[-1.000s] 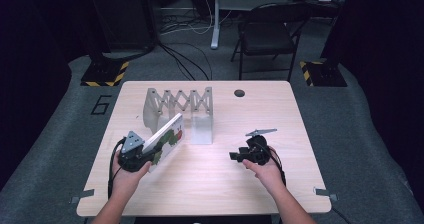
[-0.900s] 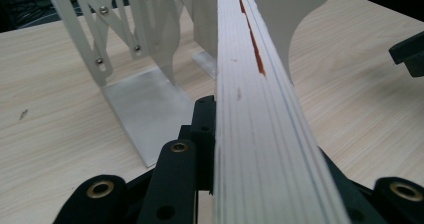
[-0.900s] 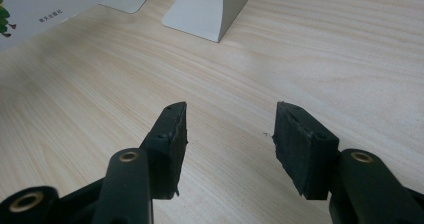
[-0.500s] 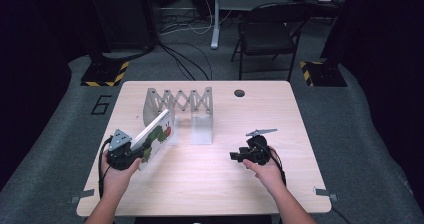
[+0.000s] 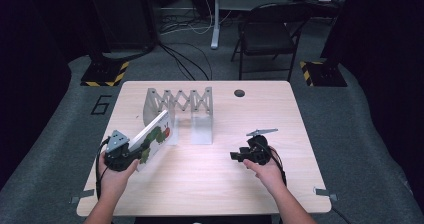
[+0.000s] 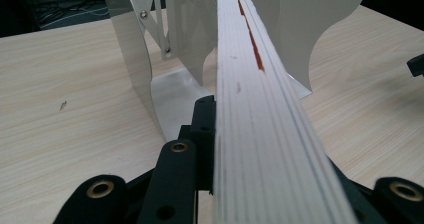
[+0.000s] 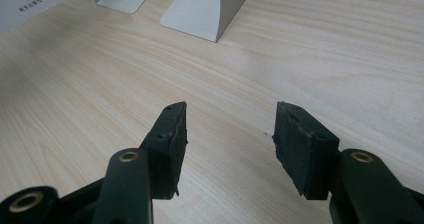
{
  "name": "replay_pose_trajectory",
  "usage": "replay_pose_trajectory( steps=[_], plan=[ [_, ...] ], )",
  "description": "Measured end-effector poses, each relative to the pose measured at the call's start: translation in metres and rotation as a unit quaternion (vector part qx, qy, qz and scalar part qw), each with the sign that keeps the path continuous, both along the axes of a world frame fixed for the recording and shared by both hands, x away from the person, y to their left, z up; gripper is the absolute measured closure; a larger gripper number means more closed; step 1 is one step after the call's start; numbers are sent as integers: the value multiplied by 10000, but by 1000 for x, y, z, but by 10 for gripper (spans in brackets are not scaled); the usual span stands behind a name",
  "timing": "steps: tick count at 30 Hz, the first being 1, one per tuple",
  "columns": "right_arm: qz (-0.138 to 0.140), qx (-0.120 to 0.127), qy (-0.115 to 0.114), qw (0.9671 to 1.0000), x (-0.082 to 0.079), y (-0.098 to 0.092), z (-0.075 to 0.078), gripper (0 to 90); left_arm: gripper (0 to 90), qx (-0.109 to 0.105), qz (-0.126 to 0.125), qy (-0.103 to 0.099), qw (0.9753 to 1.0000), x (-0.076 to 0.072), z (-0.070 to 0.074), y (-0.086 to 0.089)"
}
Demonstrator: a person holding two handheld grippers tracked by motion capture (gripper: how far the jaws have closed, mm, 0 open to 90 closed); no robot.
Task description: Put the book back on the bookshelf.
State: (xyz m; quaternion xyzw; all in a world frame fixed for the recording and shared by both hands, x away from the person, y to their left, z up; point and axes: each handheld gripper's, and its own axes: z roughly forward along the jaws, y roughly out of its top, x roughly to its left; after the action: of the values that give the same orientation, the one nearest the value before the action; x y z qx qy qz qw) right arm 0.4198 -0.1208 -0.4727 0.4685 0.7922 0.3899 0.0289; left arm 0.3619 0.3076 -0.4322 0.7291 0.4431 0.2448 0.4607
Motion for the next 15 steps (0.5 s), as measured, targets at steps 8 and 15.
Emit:
replay_pose_trajectory(
  steps=[8, 15],
  plan=[
    [-12, 11, 23, 10000, 0, 0, 0, 470, 756, -23, 101, -18, 9999, 0, 0, 3],
    [-6, 5, -2, 10000, 0, 0, 0, 471, 755, -9, 215, -7, 9998, 2, -2, 4]
  ],
)
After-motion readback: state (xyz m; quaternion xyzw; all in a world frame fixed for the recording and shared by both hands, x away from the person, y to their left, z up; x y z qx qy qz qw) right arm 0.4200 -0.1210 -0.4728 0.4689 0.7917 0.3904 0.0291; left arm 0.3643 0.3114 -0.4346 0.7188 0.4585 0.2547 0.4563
